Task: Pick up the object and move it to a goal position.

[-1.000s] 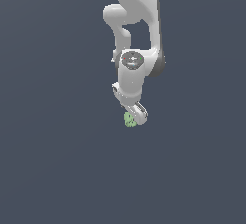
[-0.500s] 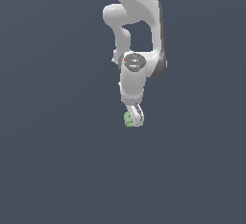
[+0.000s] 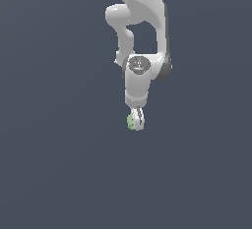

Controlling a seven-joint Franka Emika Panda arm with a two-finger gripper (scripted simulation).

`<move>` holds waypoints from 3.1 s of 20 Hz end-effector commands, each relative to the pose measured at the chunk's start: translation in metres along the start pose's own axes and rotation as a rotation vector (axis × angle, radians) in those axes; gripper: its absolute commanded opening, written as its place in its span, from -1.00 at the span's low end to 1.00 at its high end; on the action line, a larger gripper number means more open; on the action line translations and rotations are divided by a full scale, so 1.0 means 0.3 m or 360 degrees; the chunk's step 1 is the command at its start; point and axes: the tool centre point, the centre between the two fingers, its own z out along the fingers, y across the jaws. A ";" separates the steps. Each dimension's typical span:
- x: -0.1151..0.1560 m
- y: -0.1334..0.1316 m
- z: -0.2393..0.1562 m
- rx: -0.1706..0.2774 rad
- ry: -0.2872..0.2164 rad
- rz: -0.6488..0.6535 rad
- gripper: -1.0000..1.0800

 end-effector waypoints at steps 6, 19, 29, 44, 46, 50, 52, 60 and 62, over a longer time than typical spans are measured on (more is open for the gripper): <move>-0.004 0.002 0.006 0.0002 0.0001 0.0084 0.92; -0.003 0.006 0.135 0.0002 0.0001 0.0085 0.92; -0.003 0.003 0.173 0.0002 0.0001 0.0086 -1.00; 0.080 0.020 0.164 0.0003 0.0001 0.0086 -1.00; 0.127 0.029 0.159 0.0003 0.0001 0.0086 -1.00; 0.253 0.053 0.147 0.0003 0.0001 0.0086 -1.00; 0.321 0.065 0.140 0.0003 0.0001 0.0086 -1.00; 0.490 0.090 0.124 0.0002 0.0001 0.0085 -1.00; 0.506 0.091 0.123 0.0002 0.0001 0.0085 -1.00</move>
